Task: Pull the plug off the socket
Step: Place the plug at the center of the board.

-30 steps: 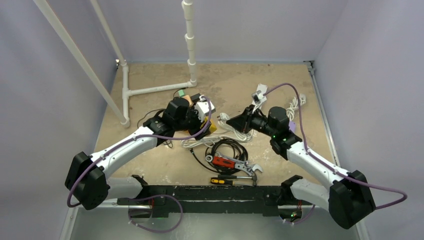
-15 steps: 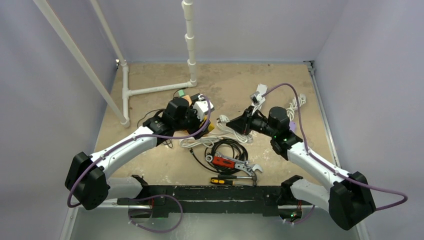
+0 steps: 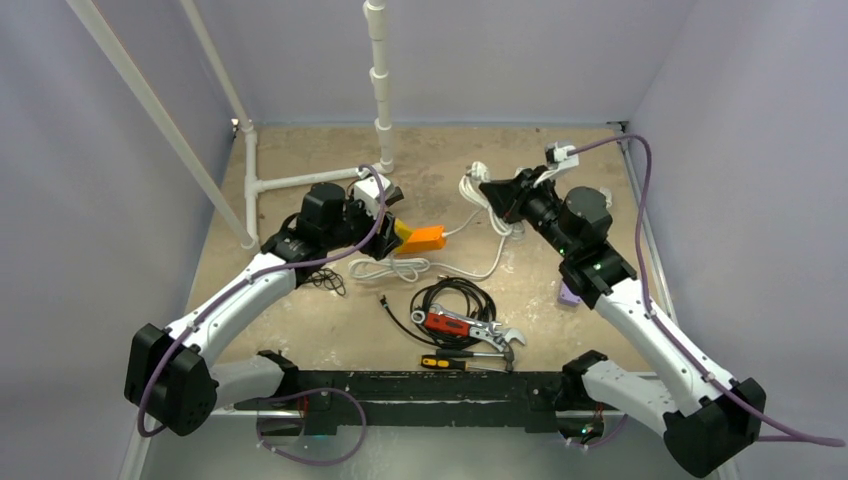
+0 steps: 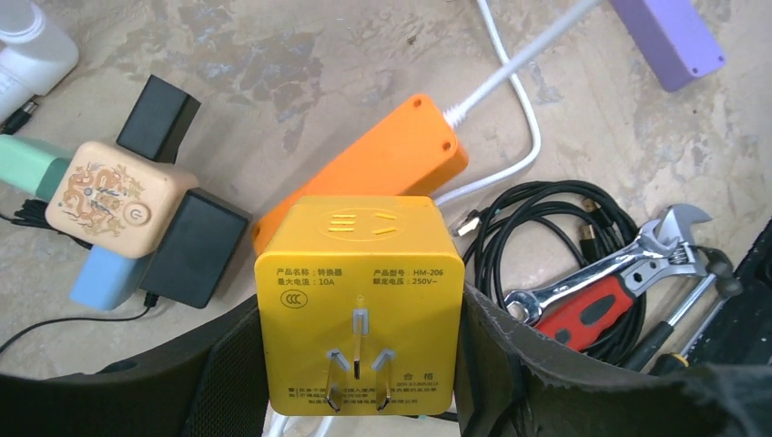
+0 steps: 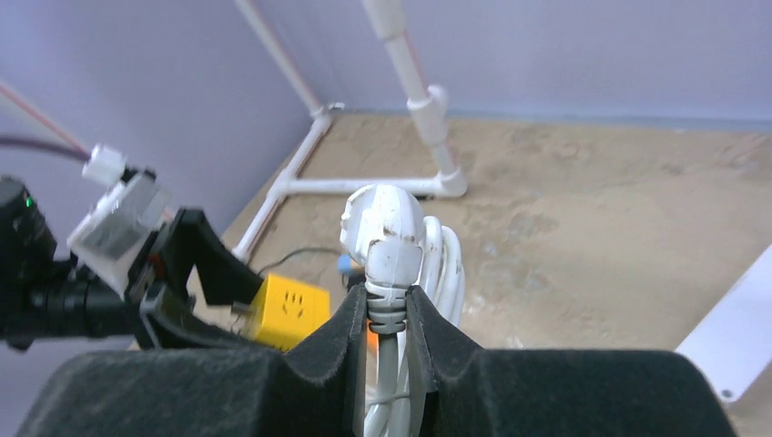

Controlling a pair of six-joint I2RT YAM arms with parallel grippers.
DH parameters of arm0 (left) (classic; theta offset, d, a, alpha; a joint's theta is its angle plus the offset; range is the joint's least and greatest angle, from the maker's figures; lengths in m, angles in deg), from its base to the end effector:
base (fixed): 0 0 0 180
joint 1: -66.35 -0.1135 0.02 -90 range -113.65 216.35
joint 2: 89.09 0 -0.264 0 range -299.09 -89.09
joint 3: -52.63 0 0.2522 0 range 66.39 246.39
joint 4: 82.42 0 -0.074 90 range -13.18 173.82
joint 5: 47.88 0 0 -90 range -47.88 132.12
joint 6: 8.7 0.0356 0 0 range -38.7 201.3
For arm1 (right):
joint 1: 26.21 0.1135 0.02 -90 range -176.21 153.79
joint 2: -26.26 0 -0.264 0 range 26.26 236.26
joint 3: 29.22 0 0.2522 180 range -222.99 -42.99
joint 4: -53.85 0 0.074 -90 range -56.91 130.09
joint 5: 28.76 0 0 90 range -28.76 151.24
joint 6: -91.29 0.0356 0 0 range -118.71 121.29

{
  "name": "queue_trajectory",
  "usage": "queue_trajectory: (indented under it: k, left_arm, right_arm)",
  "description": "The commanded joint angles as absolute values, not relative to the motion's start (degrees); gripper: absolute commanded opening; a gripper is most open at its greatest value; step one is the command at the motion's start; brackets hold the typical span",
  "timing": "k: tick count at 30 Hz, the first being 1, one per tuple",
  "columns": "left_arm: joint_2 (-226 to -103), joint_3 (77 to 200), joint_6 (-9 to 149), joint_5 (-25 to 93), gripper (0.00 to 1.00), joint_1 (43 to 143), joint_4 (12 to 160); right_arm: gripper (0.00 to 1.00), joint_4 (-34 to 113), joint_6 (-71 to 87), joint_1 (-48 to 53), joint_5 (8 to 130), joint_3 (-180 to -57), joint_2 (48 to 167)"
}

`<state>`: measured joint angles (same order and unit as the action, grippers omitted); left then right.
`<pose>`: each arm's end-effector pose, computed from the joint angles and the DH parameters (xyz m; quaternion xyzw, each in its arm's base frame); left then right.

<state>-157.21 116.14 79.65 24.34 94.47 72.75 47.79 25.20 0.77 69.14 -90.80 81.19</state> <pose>0.2303 -0.1354 0.2852 0.2712 0.8127 -0.2569 0.4472 0.2010 0.1078 0.3599 -0.0677 0.7002 0.3484 0.6195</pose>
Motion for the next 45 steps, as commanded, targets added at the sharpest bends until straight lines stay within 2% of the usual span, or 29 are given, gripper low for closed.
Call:
queue_trajectory:
  k: [1,7,13,16,20,38,45]
  left_arm:
    - [-155.20,117.05,76.05,23.23,0.00,93.92,77.81]
    - [-154.40,116.96,74.95,27.38,0.00,93.02,77.16]
    - [-154.49,117.02,74.89,29.49,0.00,92.98,76.44]
    - [-154.59,117.05,74.77,29.84,0.00,92.98,76.36]
    - [-154.74,117.02,74.71,29.83,0.00,92.98,76.17]
    - [-154.71,117.01,74.20,28.94,0.00,92.98,76.14]
    - [-154.63,117.38,72.56,27.39,0.00,92.77,77.09]
  right_arm:
    - [0.00,49.26,23.60,0.78,59.85,-100.77,80.88]
    - [0.00,44.06,19.96,0.80,49.33,-117.34,85.64]
    - [0.00,41.41,15.69,0.78,43.84,-126.70,88.28]
    - [0.00,36.26,13.47,0.77,34.09,-130.69,90.35]
    - [0.00,34.32,12.11,0.62,22.33,-129.92,91.90]
    - [0.00,34.33,14.32,-13.67,23.85,-119.13,93.23]
    - [0.00,43.05,17.92,-22.86,42.13,-106.15,98.88]
